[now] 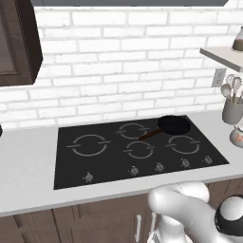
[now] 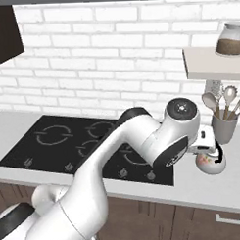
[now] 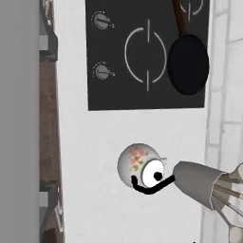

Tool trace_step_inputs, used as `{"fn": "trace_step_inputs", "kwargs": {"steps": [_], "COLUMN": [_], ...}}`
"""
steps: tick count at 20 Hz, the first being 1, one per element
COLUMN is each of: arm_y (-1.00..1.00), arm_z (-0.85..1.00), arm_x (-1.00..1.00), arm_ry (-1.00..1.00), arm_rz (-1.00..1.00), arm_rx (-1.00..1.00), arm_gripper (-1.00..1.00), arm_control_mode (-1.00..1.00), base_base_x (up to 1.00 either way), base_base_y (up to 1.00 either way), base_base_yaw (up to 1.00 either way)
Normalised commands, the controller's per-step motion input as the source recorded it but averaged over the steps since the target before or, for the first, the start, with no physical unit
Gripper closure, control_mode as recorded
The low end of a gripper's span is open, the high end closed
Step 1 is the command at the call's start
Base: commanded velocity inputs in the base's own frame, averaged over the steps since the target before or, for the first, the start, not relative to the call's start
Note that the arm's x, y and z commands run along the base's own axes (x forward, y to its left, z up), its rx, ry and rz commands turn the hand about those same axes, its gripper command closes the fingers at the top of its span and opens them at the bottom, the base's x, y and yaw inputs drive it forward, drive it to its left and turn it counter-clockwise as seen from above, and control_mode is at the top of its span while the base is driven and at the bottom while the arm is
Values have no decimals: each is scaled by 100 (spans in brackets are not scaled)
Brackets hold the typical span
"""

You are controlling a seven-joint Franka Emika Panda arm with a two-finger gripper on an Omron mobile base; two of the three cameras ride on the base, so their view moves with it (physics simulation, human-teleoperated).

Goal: Pick the kettle from the counter and place it on a stove burner. Then turn the burner on.

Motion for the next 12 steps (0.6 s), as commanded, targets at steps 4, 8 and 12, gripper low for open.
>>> {"fn": "trace_step_inputs", "kwargs": {"steps": [4, 8, 12], "arm_y": [-100, -26, 0], "arm_z": [-44, -16, -6], "arm_x": [92, 21, 9], "arm_ry": [7, 4, 7], "arm_rz": [14, 3, -1], "arm_rx": [7, 0, 0], "arm_gripper": [-100, -100, -100], "arm_control_mode": [-100, -100, -100], "base_base_x": [0, 0, 0], "base_base_y": [0, 0, 0], "base_base_yaw": [0, 0, 0]}}
